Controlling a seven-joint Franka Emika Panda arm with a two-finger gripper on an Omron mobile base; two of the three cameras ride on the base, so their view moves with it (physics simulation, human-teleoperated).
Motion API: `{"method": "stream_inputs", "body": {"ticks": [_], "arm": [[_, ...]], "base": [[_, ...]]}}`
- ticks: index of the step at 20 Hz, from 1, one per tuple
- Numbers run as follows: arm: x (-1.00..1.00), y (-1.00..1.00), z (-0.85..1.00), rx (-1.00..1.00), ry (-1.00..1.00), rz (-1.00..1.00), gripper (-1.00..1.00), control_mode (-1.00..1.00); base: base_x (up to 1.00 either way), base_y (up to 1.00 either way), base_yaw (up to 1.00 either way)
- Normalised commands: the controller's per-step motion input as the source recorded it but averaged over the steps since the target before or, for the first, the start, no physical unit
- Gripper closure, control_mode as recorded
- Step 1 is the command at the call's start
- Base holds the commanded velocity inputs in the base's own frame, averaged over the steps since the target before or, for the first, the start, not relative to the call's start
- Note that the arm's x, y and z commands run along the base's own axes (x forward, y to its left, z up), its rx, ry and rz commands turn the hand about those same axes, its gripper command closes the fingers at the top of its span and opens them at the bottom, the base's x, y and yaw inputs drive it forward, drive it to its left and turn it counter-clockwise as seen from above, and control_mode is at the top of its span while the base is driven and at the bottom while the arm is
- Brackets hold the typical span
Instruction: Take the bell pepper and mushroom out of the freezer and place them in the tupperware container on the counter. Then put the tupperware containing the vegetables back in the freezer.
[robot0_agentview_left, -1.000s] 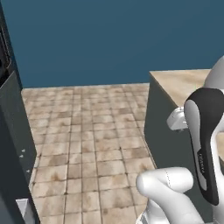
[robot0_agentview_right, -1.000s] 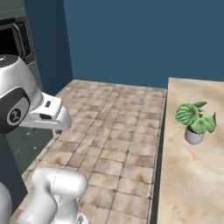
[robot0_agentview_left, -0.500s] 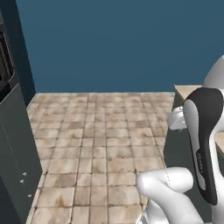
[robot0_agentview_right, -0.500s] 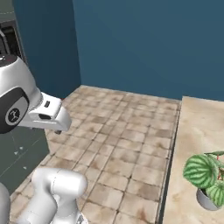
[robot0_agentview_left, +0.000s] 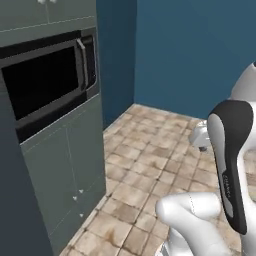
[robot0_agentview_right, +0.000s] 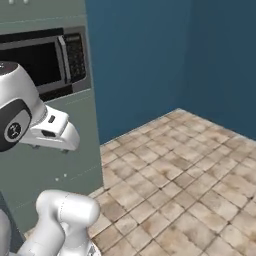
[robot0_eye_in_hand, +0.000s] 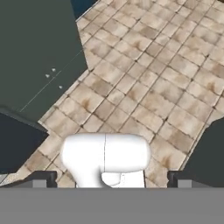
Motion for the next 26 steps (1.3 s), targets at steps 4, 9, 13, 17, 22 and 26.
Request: {"method": "stream_inputs", "body": {"ticks": [4,9,13,17,22,26], "arm": [[0.00,0.00,0.00,0.00,0.00,0.00,-1.00,1.00],[0.00,0.00,0.00,0.00,0.00,0.00,-1.00,1.00],[0.00,0.00,0.00,0.00,0.00,0.00,-1.00,1.00],[0.00,0.00,0.00,0.00,0.00,0.00,-1.00,1.00],[0.00,0.00,0.00,0.00,0.00,0.00,-1.00,1.00],[0.00,0.00,0.00,0.00,0.00,0.00,-1.00,1.00]], "base": [[0.54,0.00,0.83],[0.39,0.00,0.86],[0.24,0.04,0.86],[0.08,0.09,0.75],[0.15,0.42,0.31],[0.21,0.50,0.01]]}}
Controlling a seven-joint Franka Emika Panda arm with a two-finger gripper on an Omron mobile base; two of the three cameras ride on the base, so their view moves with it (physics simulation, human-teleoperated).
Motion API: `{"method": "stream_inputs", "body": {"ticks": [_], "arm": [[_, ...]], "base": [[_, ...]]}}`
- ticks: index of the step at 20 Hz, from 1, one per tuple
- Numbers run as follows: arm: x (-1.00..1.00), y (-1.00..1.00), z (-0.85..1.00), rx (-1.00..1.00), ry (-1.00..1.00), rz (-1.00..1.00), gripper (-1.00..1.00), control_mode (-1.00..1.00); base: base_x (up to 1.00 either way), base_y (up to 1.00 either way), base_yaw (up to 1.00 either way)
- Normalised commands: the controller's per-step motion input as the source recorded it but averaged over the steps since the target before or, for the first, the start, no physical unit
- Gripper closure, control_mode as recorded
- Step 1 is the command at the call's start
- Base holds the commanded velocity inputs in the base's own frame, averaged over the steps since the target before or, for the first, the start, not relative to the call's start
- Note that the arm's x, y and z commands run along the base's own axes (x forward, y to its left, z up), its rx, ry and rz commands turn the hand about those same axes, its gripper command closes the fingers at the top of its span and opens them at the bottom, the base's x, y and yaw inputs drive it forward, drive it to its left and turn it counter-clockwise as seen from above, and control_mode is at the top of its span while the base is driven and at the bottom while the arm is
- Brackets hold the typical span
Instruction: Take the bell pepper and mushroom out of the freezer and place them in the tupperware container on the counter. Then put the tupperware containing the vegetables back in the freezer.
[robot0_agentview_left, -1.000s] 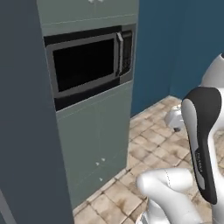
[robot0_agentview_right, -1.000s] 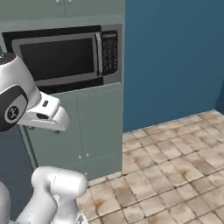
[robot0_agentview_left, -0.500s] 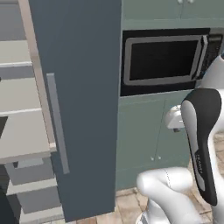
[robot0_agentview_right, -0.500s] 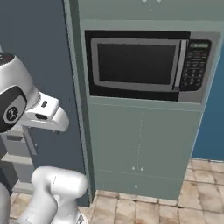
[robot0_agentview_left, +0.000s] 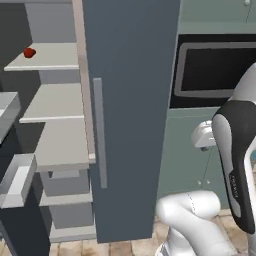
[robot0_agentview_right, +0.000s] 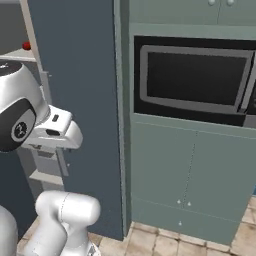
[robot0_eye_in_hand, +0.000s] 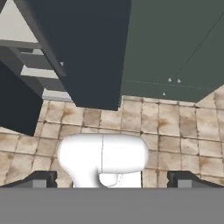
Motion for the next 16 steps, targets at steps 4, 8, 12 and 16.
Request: {"method": "stream_inputs", "body": {"ticks": [4,8,12,16], "arm": [[0.00,0.00,0.00,0.00,0.00,0.00,-1.00,1.00],[0.00,0.00,0.00,0.00,0.00,0.00,-1.00,1.00],[0.00,0.00,0.00,0.00,0.00,0.00,-1.00,1.00],[0.00,0.00,0.00,0.00,0.00,0.00,-1.00,1.00]], "base": [[0.29,0.68,0.00],[0.49,0.60,0.00],[0.58,0.53,0.00],[0.54,0.43,0.00]]}}
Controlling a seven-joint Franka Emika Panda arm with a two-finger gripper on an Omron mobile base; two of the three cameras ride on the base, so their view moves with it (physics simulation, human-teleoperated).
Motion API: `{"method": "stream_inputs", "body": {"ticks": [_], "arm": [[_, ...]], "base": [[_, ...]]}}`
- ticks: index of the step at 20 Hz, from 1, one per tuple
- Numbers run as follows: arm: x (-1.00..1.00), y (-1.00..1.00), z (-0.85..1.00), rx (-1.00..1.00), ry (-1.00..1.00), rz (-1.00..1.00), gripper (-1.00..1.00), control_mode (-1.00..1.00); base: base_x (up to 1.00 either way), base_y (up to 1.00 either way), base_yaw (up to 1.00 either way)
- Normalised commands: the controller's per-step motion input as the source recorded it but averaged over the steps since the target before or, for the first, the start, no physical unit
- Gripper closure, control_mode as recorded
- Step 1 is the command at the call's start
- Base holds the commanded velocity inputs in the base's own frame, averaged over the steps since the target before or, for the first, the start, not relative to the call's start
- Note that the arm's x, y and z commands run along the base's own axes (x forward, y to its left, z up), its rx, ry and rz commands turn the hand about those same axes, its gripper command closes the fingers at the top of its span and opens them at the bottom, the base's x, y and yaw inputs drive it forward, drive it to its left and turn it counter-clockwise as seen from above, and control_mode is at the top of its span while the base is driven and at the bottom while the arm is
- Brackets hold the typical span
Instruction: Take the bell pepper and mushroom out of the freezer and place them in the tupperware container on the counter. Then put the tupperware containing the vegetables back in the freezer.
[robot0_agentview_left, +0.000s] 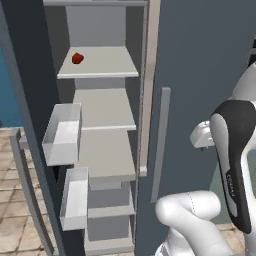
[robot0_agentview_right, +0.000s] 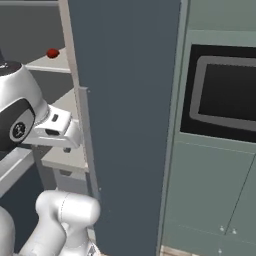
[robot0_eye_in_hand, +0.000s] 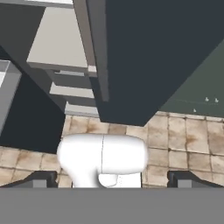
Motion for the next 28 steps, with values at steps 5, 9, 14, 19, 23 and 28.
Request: {"method": "stream_inputs", "body": {"ticks": [5,9,14,19,23,28], "arm": [[0.00,0.00,0.00,0.00,0.00,0.00,-1.00,1.00],[0.00,0.00,0.00,0.00,0.00,0.00,-1.00,1.00],[0.00,0.00,0.00,0.00,0.00,0.00,-1.00,1.00],[0.00,0.00,0.00,0.00,0.00,0.00,-1.00,1.00],[0.00,0.31,0.18,0.00,-0.06,0.00,-1.00,-1.00],[-0.37,0.26,0.73,0.00,-0.36,0.01,-1.00,-1.00]], "base": [[0.18,0.50,0.00],[0.26,0.47,0.00],[0.53,0.27,0.00],[0.53,0.23,0.00],[0.05,0.10,0.00],[0.00,0.00,0.00]]}}
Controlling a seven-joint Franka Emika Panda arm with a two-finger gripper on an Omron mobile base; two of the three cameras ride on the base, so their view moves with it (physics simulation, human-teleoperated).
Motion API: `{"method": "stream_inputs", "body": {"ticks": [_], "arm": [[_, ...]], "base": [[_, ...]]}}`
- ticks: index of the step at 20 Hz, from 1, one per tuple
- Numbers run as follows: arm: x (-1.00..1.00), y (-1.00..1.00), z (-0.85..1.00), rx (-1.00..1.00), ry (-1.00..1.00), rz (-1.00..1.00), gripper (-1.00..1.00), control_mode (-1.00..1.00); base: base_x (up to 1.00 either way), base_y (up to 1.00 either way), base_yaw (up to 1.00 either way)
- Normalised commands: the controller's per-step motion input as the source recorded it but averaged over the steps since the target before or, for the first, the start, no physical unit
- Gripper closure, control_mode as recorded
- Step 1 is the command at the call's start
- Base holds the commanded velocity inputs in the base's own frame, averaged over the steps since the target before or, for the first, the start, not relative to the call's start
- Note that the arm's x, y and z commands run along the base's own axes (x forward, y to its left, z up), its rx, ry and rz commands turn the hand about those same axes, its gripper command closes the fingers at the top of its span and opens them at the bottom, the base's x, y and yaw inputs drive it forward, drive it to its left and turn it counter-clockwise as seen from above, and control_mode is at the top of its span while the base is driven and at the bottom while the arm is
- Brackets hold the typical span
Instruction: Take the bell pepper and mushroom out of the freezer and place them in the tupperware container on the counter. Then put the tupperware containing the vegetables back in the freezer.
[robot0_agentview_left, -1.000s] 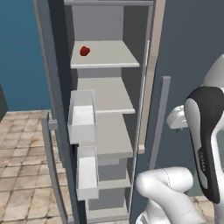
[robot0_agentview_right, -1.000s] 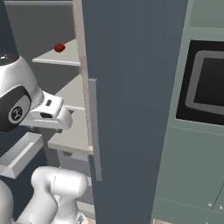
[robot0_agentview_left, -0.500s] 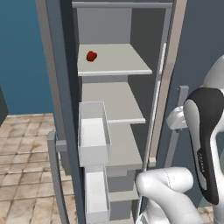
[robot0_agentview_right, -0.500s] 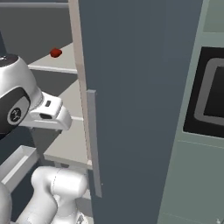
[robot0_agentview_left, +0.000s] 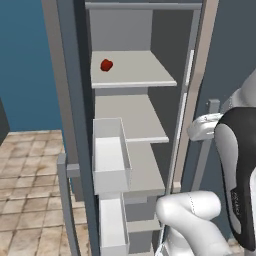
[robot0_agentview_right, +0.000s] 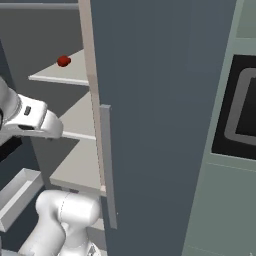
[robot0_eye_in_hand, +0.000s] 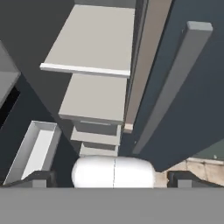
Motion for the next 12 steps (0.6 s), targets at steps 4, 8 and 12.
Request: {"method": "stream_inputs", "body": {"ticks": [4,8,12], "arm": [[0.01,0.08,0.78,0.02,-0.34,0.07,-1.00,-1.00],[0.34,0.31,0.63,0.05,-0.25,0.11,-1.00,-1.00],[0.81,0.51,0.34,0.04,-0.11,0.11,-1.00,-1.00]], "base": [[0.00,0.00,0.00],[0.00,0.00,0.00],[0.00,0.00,0.00]]}}
